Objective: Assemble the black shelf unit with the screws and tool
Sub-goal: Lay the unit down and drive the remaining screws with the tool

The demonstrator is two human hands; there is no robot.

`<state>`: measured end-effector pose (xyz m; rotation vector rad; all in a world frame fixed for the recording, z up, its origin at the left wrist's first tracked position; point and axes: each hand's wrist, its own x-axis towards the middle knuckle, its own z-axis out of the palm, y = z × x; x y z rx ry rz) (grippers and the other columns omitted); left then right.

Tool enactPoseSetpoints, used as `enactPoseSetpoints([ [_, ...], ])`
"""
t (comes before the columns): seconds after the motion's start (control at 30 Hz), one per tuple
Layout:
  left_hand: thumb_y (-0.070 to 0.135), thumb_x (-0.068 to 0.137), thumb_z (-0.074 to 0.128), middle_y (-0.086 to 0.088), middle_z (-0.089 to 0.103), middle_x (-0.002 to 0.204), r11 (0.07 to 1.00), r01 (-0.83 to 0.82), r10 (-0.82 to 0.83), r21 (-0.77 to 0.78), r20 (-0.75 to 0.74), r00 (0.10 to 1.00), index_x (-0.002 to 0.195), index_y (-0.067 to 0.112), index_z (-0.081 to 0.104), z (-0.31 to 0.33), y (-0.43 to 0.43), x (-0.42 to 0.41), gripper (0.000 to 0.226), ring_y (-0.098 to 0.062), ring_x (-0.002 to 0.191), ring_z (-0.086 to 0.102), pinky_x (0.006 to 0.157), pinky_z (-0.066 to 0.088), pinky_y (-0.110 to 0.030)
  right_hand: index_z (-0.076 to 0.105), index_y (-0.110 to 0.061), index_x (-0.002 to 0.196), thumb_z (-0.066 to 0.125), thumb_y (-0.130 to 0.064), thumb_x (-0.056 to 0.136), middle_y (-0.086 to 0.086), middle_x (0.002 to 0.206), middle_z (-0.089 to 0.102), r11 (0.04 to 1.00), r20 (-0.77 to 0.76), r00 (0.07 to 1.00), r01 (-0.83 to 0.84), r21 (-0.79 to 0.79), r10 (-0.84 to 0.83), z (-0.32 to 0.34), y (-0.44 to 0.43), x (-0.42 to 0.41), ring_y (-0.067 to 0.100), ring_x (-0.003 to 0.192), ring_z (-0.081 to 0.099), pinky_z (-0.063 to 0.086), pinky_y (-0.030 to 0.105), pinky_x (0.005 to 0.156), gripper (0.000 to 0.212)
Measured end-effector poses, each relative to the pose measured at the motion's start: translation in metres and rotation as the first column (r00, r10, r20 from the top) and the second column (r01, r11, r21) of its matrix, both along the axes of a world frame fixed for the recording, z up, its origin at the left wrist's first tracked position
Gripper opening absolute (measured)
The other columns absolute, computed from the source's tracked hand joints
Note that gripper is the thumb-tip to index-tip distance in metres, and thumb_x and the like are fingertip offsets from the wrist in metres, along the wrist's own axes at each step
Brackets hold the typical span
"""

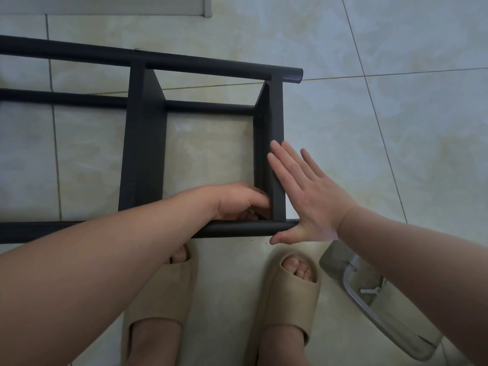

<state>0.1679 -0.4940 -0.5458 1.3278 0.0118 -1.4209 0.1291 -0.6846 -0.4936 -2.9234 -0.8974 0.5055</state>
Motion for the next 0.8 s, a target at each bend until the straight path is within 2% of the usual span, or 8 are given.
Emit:
enactPoseSetpoints([
  [0.1, 0.007, 0.088, 0.064, -0.002, 0.067, 0.071, 0.997, 0.054, -0.057, 0.047, 0.067, 0.996, 0.084, 0.005, 0.068, 0.003, 0.0007, -0.0017, 0.007, -0.013, 0.063, 0.062, 0.064, 0.048, -0.021, -0.004, -0.002, 0.16, 0.041, -0.096, 0.071, 0.014, 0.169, -0.012, 1.0, 0.003, 1.0, 0.002, 0.005, -0.002, -0.0006, 0.0001, -0.001, 0.031, 0.156, -0.011, 0.01, 0.058, 0.124, 0.137],
  [0.17, 0.003, 0.09, 0.063, 0.0, 0.061, 0.061, 0.996, 0.059, -0.064, 0.065, 0.083, 0.995, 0.074, 0.012, 0.066, 0.0028, 0.0007, -0.0013, 0.018, -0.012, 0.055, 0.055, 0.056, 0.043, -0.022, -0.004, -0.003, 0.16, 0.041, -0.096, 0.071, 0.014, 0.168, -0.012, 1.0, 0.003, 1.0, 0.0, 0.003, 0.0, -0.0005, 0.0001, -0.0011, 0.031, 0.156, -0.011, 0.01, 0.058, 0.124, 0.136],
  [0.27, -0.002, 0.088, 0.062, -0.007, 0.052, 0.063, 0.998, 0.038, -0.043, 0.059, 0.076, 0.996, 0.07, 0.013, 0.063, 0.0029, 0.0001, 0.0001, 0.023, -0.016, 0.057, 0.047, 0.057, 0.036, -0.028, -0.004, -0.003, 0.16, 0.04, -0.096, 0.072, 0.014, 0.168, -0.012, 1.0, 0.004, 1.0, -0.002, 0.003, 0.002, -0.0002, -0.0001, -0.0006, 0.032, 0.156, -0.01, 0.011, 0.059, 0.124, 0.136],
  [0.37, -0.007, 0.086, 0.059, -0.003, 0.054, 0.058, 1.0, -0.007, 0.006, 0.026, 0.021, 1.0, 0.067, 0.013, 0.063, 0.001, -0.0004, 0.0007, 0.028, -0.013, 0.052, 0.05, 0.053, 0.039, -0.022, -0.004, -0.003, 0.16, 0.039, -0.096, 0.072, 0.014, 0.168, -0.012, 1.0, 0.005, 1.0, -0.004, 0.005, 0.004, -0.0006, -0.0002, -0.0006, 0.032, 0.156, -0.01, 0.011, 0.058, 0.124, 0.135],
  [0.43, -0.008, 0.087, 0.057, 0.0, 0.058, 0.057, 1.0, -0.029, 0.029, 0.003, -0.004, 1.0, 0.071, 0.011, 0.063, 0.0018, -0.0002, 0.0009, 0.025, -0.009, 0.05, 0.055, 0.05, 0.043, -0.018, -0.004, -0.003, 0.16, 0.039, -0.096, 0.072, 0.013, 0.168, -0.013, 1.0, 0.004, 1.0, -0.003, 0.008, 0.003, -0.0007, -0.0003, -0.0006, 0.031, 0.156, -0.011, 0.01, 0.058, 0.124, 0.136],
  [0.57, 0.003, 0.091, 0.061, -0.003, 0.067, 0.071, 0.999, 0.017, -0.02, 0.042, 0.062, 0.998, 0.088, 0.005, 0.068, 0.0015, -0.001, -0.0004, 0.008, -0.013, 0.062, 0.062, 0.061, 0.049, -0.023, -0.004, -0.003, 0.16, 0.04, -0.096, 0.071, 0.014, 0.168, -0.012, 1.0, 0.007, 1.0, -0.002, 0.014, 0.002, -0.0004, -0.0004, -0.0004, 0.031, 0.156, -0.011, 0.011, 0.058, 0.124, 0.136],
  [0.7, 0.0, 0.087, 0.063, -0.009, 0.056, 0.067, 0.997, 0.025, -0.031, 0.071, 0.076, 0.997, 0.075, 0.01, 0.067, 0.0016, -0.0008, -0.0005, 0.016, -0.019, 0.06, 0.05, 0.06, 0.038, -0.029, -0.003, -0.002, 0.16, 0.041, -0.096, 0.071, 0.014, 0.168, -0.012, 1.0, 0.008, 1.0, -0.003, 0.006, 0.003, -0.0003, -0.0005, -0.0003, 0.031, 0.156, -0.011, 0.011, 0.058, 0.124, 0.136],
  [0.8, -0.006, 0.085, 0.061, -0.006, 0.052, 0.06, 0.999, 0.011, -0.012, 0.042, 0.039, 0.999, 0.071, 0.011, 0.063, 0.0017, -0.0006, 0.0004, 0.022, -0.015, 0.053, 0.047, 0.053, 0.037, -0.023, -0.004, -0.003, 0.16, 0.04, -0.096, 0.071, 0.014, 0.168, -0.012, 1.0, 0.003, 1.0, -0.004, -0.004, 0.004, 0.0001, -0.0003, 0.0, 0.031, 0.156, -0.011, 0.011, 0.058, 0.124, 0.136],
])
